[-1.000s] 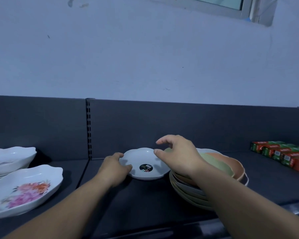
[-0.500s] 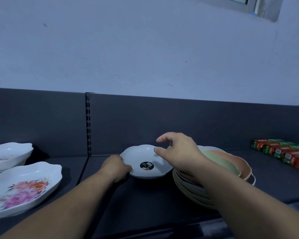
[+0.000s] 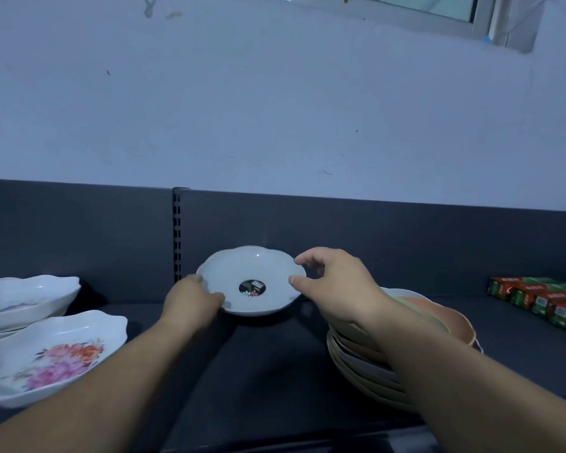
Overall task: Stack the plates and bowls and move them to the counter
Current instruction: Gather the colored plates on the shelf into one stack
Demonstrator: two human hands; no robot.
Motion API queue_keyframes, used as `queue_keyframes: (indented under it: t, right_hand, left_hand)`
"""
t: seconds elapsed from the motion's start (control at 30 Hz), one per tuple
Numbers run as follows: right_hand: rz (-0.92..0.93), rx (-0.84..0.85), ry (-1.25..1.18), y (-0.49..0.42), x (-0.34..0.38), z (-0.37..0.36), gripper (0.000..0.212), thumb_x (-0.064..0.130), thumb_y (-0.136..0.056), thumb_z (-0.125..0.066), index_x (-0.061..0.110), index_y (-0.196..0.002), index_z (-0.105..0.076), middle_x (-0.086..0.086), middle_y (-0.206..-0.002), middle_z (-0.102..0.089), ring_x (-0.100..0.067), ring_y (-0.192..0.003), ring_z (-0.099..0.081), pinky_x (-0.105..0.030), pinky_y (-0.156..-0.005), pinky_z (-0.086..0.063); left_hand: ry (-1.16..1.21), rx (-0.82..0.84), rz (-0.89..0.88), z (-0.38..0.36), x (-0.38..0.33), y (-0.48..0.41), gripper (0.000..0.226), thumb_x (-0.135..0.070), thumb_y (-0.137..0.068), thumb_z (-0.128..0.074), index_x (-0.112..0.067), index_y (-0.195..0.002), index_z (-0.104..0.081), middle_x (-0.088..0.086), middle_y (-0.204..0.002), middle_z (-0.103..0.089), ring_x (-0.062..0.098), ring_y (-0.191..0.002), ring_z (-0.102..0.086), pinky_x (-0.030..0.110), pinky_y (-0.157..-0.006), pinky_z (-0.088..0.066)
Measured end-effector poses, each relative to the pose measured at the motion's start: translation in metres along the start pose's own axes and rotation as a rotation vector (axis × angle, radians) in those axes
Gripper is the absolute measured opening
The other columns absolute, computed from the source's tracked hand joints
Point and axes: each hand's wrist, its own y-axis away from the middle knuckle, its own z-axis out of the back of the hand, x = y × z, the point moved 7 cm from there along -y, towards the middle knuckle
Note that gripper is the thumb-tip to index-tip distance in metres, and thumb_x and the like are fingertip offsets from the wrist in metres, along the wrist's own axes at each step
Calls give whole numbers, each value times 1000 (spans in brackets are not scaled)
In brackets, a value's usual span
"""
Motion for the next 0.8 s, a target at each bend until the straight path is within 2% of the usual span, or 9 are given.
queue_keyframes:
  t: [0.1,0.2,0.33,0.43,0.5,0.63,0.67,0.73,0.8]
  right_hand:
    - [21,-3,-7,1,4,9,38,37,-86,-67,32,-122,-61,11,-116,-59,-7,-102,-55,-22,-84,-41]
    - [29,-35,-7,3,3,23,46,39,-86,-66,30,-130,-57,9,-124,-57,-10,-110,-55,-23,-90,-41]
    - [-7,-90,-46,6,-9,46,60,41,-86,-65,28,-142,-45,7,-141,-50,-16,-123,-51,-32,-103,-41]
    - [-39,-135,-85,10,-23,65,66,41,-88,-64,23,-146,-40,3,-147,-46,-18,-131,-45,-31,-106,-38]
    - [-72,-170,-112,15,-35,78,67,40,-89,-64,19,-147,-38,2,-148,-43,-18,-129,-46,-26,-96,-39]
    - [-125,-208,-120,26,-58,98,68,41,-89,-64,18,-148,-38,3,-145,-45,-13,-108,-52,-9,-55,-38]
    - [-134,-209,-105,29,-63,103,69,42,-88,-64,18,-148,-39,3,-144,-47,-13,-108,-53,-9,-53,-38]
    - [-150,-207,-64,33,-73,111,70,46,-87,-64,17,-146,-40,1,-143,-50,-17,-117,-55,-18,-72,-46]
    - [-178,-188,7,37,-82,117,71,50,-86,-63,16,-145,-43,0,-146,-48,-20,-127,-50,-30,-96,-44]
  left_hand:
    - [14,-86,-46,17,-18,12,61,-14,-86,-59,-4,-142,-39,13,-146,-43,31,-131,-42,32,-102,-36]
    - [113,-105,-86,24,-34,22,62,-15,-83,-60,-7,-141,-41,13,-140,-49,31,-123,-51,35,-103,-41]
    - [265,-59,-103,14,-52,33,66,-19,-75,-60,-11,-139,-45,6,-121,-61,29,-97,-67,42,-90,-53]
    - [342,38,-118,-4,-69,47,58,-11,-83,-57,-12,-139,-44,3,-112,-64,24,-84,-71,25,-68,-55]
    - [407,89,-130,-16,-80,56,55,-9,-85,-55,-12,-139,-45,2,-110,-65,21,-81,-72,14,-55,-49]
    - [479,140,-171,-38,-97,66,51,-11,-86,-54,-15,-136,-47,0,-110,-66,17,-77,-71,24,-69,-55]
    - [483,151,-179,-44,-100,68,51,-12,-86,-53,-17,-136,-47,-1,-108,-67,17,-77,-71,28,-73,-57]
    - [479,183,-188,-54,-104,74,53,-18,-82,-55,-20,-134,-48,-2,-105,-69,17,-80,-72,35,-80,-58]
    - [468,204,-194,-65,-106,78,64,-30,-70,-56,-24,-133,-50,-4,-107,-69,18,-85,-71,40,-84,-57]
